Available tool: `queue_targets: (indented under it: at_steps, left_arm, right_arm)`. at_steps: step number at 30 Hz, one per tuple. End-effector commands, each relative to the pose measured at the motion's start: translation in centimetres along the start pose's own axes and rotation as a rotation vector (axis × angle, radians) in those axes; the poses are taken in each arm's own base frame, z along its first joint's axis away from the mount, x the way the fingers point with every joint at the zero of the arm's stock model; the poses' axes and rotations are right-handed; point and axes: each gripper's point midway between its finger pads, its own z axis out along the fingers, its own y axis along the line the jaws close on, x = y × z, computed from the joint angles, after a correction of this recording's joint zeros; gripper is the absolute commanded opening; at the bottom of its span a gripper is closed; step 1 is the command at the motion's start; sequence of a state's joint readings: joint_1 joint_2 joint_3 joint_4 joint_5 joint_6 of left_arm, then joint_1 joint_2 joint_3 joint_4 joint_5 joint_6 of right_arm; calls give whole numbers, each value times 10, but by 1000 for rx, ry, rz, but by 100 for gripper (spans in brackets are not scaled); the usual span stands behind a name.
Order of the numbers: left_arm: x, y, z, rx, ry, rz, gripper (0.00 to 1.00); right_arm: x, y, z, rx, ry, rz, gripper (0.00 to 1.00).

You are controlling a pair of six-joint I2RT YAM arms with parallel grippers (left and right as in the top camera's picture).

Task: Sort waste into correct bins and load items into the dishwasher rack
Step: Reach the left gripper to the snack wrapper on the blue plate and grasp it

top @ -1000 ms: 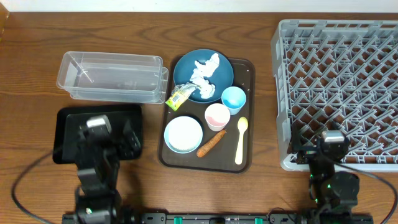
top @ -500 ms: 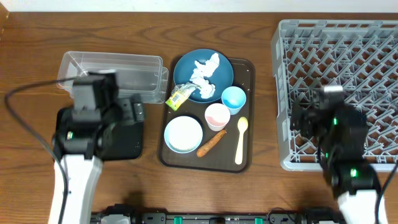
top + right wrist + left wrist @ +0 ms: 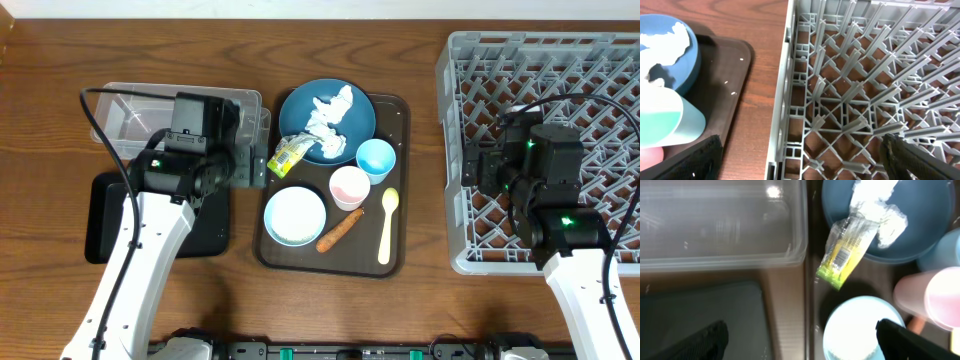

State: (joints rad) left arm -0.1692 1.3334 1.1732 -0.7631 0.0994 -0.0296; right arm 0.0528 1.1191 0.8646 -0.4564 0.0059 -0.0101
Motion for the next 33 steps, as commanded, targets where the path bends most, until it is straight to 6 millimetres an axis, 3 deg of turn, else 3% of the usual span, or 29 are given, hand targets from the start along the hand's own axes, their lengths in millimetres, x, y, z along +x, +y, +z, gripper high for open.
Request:
queue_targets:
  at_steps: [1, 6, 16, 24, 33]
  left_arm:
    - [-18, -10, 1, 36, -53, 6, 96]
    - [-24, -34, 20, 72, -59, 74, 96]
    - [19, -91, 85, 135, 123, 374, 95]
    - [31, -81, 128, 38, 184, 403, 95]
    - [25, -65, 133, -63, 169, 411, 95]
  right_arm:
    - [-9, 4, -4, -18, -22, 13, 99]
    - [-9, 4, -4, -18, -22, 13, 99]
    - [-9, 4, -4, -18, -22, 13, 99]
    - [-9, 4, -4, -18, -20, 13, 99]
    - [-9, 4, -4, -18, -21, 13, 99]
